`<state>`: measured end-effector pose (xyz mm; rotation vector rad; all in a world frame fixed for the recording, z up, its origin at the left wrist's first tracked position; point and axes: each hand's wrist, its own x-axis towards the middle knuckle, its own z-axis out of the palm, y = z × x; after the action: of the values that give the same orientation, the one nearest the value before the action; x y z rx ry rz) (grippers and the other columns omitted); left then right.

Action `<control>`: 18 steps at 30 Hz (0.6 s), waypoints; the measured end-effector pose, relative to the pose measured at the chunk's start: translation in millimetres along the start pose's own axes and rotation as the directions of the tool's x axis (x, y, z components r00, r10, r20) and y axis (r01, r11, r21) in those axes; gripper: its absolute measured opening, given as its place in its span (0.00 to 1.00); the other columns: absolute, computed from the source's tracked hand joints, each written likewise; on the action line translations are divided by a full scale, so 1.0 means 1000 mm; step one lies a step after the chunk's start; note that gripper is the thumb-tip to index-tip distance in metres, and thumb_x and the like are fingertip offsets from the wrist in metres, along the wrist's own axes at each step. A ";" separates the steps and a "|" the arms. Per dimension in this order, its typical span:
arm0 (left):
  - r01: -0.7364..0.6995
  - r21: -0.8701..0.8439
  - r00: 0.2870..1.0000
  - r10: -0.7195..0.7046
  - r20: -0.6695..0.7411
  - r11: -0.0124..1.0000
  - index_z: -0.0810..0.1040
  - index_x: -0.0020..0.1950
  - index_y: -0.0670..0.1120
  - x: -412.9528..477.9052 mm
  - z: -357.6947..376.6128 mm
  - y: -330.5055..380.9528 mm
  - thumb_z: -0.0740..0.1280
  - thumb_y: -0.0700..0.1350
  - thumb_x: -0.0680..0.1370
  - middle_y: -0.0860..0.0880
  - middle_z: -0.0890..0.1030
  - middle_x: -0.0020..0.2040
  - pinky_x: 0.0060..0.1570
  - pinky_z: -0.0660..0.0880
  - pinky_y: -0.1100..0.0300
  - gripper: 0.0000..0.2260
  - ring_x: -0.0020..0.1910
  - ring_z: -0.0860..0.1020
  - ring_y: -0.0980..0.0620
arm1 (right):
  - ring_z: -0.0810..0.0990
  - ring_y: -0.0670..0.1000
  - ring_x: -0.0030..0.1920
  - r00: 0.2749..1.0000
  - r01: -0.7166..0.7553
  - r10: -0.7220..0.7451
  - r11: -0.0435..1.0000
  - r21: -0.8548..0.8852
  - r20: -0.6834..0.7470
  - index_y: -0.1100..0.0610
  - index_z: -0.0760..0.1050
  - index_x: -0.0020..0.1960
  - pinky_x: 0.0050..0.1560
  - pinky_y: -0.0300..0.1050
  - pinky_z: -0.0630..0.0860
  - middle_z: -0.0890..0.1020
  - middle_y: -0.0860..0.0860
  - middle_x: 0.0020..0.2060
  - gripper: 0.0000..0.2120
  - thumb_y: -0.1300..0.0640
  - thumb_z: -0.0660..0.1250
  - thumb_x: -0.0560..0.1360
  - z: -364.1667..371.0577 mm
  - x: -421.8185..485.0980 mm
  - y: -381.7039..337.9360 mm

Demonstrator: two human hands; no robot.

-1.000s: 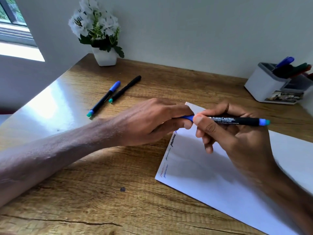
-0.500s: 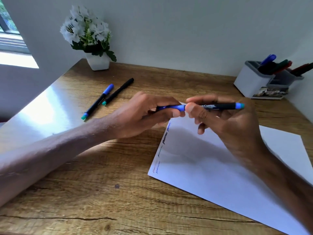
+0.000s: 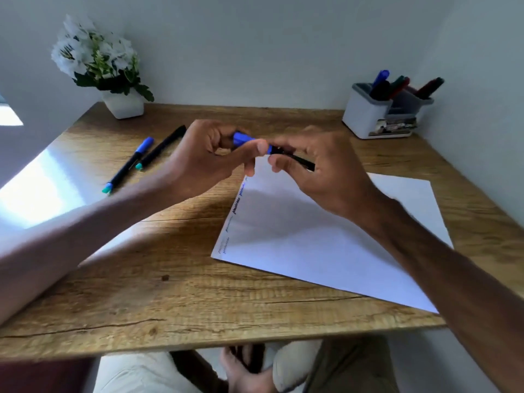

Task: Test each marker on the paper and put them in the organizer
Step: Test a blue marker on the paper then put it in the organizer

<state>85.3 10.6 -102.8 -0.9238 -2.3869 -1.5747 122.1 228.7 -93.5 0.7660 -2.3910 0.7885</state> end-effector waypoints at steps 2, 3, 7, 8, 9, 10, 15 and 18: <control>0.015 -0.091 1.000 -0.017 -0.024 0.996 0.84 0.53 0.43 0.010 0.009 0.001 0.68 0.50 0.83 0.48 0.84 0.38 0.30 0.70 0.57 0.11 0.32 0.72 0.47 | 0.82 0.48 0.42 0.997 -0.071 0.071 0.997 -0.020 -0.008 0.54 0.84 0.55 0.47 0.49 0.77 0.87 0.46 0.40 0.07 0.57 0.68 0.81 -0.004 0.002 0.006; 0.024 -0.130 0.999 -0.029 -0.035 0.991 0.82 0.57 0.40 0.015 0.013 -0.001 0.66 0.49 0.85 0.46 0.83 0.40 0.31 0.72 0.57 0.13 0.34 0.74 0.46 | 0.84 0.48 0.43 0.993 -0.114 0.114 0.993 -0.016 -0.021 0.55 0.82 0.55 0.48 0.51 0.78 0.87 0.47 0.41 0.07 0.57 0.67 0.81 -0.007 0.005 0.009; 0.017 0.076 0.999 -0.020 0.038 0.997 0.81 0.58 0.43 0.032 0.026 -0.014 0.64 0.55 0.85 0.52 0.84 0.47 0.40 0.76 0.61 0.16 0.44 0.81 0.57 | 0.87 0.47 0.45 0.968 -0.226 0.225 0.974 0.004 -0.113 0.58 0.75 0.57 0.50 0.47 0.82 0.87 0.50 0.44 0.06 0.57 0.63 0.83 -0.026 0.013 0.023; -0.029 0.204 0.994 0.006 0.111 0.978 0.82 0.57 0.46 0.034 0.029 -0.017 0.64 0.56 0.84 0.53 0.84 0.49 0.42 0.76 0.62 0.15 0.46 0.81 0.59 | 0.86 0.45 0.45 0.962 -0.241 0.242 0.970 0.023 -0.123 0.58 0.74 0.58 0.48 0.39 0.81 0.87 0.50 0.43 0.05 0.58 0.62 0.84 -0.032 0.017 0.026; -0.096 0.313 0.980 0.034 0.197 0.945 0.82 0.57 0.49 0.036 0.033 -0.019 0.65 0.57 0.83 0.54 0.83 0.52 0.45 0.77 0.61 0.14 0.49 0.80 0.60 | 0.86 0.43 0.44 0.957 -0.250 0.252 0.968 0.029 -0.143 0.58 0.74 0.58 0.46 0.33 0.79 0.87 0.50 0.43 0.05 0.59 0.62 0.84 -0.039 0.021 0.029; -0.159 0.392 0.959 0.048 0.279 0.906 0.82 0.57 0.51 0.037 0.039 -0.022 0.65 0.58 0.81 0.55 0.82 0.56 0.49 0.77 0.59 0.13 0.53 0.79 0.59 | 0.86 0.42 0.44 0.950 -0.260 0.261 0.965 0.031 -0.174 0.58 0.74 0.59 0.45 0.31 0.79 0.87 0.50 0.44 0.05 0.60 0.63 0.84 -0.045 0.024 0.033; -0.223 0.490 0.936 0.045 0.348 0.843 0.79 0.62 0.54 0.048 0.056 -0.029 0.68 0.56 0.81 0.55 0.77 0.65 0.61 0.64 0.60 0.12 0.64 0.71 0.56 | 0.87 0.52 0.45 0.835 -0.363 0.361 0.929 0.079 -0.414 0.58 0.75 0.63 0.49 0.55 0.84 0.84 0.50 0.48 0.14 0.58 0.68 0.78 -0.075 0.040 0.074; -0.236 0.475 0.938 0.072 0.339 0.848 0.78 0.63 0.54 0.057 0.063 -0.032 0.67 0.56 0.82 0.54 0.76 0.66 0.65 0.64 0.58 0.12 0.68 0.72 0.52 | 0.87 0.53 0.43 0.748 -0.390 0.361 0.918 0.072 -0.557 0.58 0.67 0.71 0.48 0.51 0.85 0.83 0.53 0.48 0.25 0.63 0.70 0.76 -0.091 0.046 0.095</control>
<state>34.6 80.3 -131.6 -1.2647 -2.6421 -0.7052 54.1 336.5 -36.5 -0.0111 -2.0133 0.9498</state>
